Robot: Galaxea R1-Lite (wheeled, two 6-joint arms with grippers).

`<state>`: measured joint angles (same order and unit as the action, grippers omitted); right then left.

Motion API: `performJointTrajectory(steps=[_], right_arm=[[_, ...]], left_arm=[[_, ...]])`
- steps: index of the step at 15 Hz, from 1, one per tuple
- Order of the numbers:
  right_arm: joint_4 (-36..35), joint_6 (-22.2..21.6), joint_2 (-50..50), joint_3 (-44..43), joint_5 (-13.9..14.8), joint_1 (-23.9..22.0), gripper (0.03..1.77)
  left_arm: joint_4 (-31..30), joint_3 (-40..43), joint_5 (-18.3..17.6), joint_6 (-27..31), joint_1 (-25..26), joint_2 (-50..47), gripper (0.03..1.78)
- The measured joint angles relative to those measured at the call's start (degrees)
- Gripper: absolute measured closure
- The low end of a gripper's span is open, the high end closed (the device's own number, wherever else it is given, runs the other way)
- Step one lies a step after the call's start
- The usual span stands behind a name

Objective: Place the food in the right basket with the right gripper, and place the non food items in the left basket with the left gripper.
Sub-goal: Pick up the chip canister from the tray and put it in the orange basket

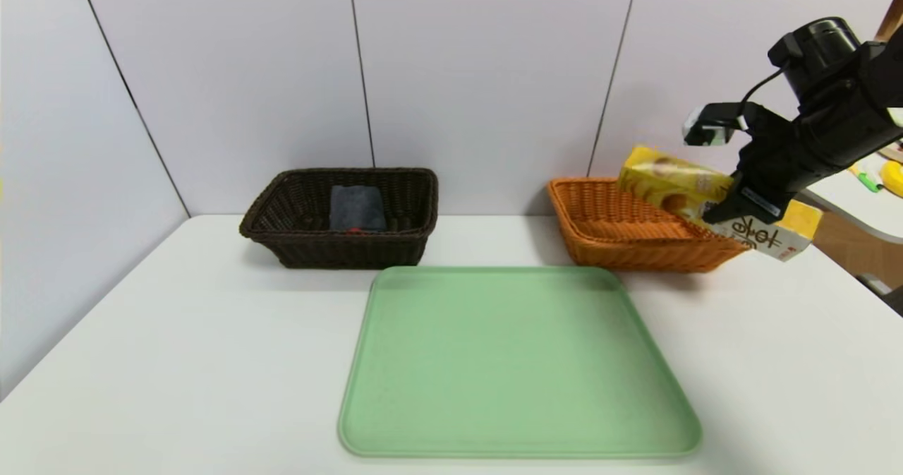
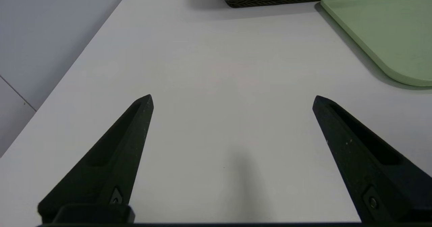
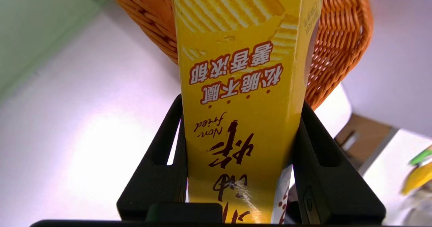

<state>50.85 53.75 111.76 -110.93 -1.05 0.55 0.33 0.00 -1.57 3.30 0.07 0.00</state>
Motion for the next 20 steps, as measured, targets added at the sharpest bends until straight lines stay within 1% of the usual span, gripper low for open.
performJointTrajectory(steps=[2,3,4,5,7,8,10,13,16,17,18,20], right_arm=[[0.02,5.40,0.76,-0.37,-1.10,-0.11,0.95],[-0.02,7.74,1.08,-0.48,-2.56,-0.22,0.95],[-0.20,9.68,1.46,-0.59,-4.71,-0.30,0.95],[-0.27,11.06,1.80,-0.67,-7.46,-0.37,0.95],[-0.33,11.63,2.54,-0.76,-12.42,-0.37,0.95],[-0.30,11.85,2.93,-0.78,-14.21,-0.39,0.95],[-1.04,13.28,3.56,-1.06,-14.76,-0.65,0.95],[-4.05,16.76,4.04,-1.24,-14.88,-1.34,0.95],[-9.14,22.69,4.36,-1.30,-14.93,-2.30,0.95],[-9.89,24.26,4.58,-1.30,-14.93,-2.66,0.95],[-10.23,25.36,4.96,-1.30,-14.93,-2.97,0.95],[-11.69,25.93,5.83,-1.30,-14.76,-3.66,0.95]], left_arm=[[0.02,0.00,0.01,0.07,0.00,0.00,0.12],[0.02,0.00,0.01,0.05,0.00,0.00,0.12],[0.02,0.00,0.01,0.09,0.00,0.00,0.12],[0.00,0.00,0.01,0.09,0.00,0.00,0.12],[0.02,0.00,0.00,0.07,0.00,0.00,0.12],[0.02,0.00,0.01,0.07,0.00,0.00,0.12],[0.02,0.00,0.01,0.07,0.00,0.00,0.12],[0.02,0.00,0.00,0.07,0.00,0.00,0.12],[0.02,0.00,0.01,0.07,0.00,0.00,0.12],[0.00,0.00,0.00,0.11,0.00,0.00,0.12],[0.00,0.00,0.00,0.07,0.00,0.00,0.12],[0.00,0.00,0.01,0.05,0.00,0.00,0.12]])
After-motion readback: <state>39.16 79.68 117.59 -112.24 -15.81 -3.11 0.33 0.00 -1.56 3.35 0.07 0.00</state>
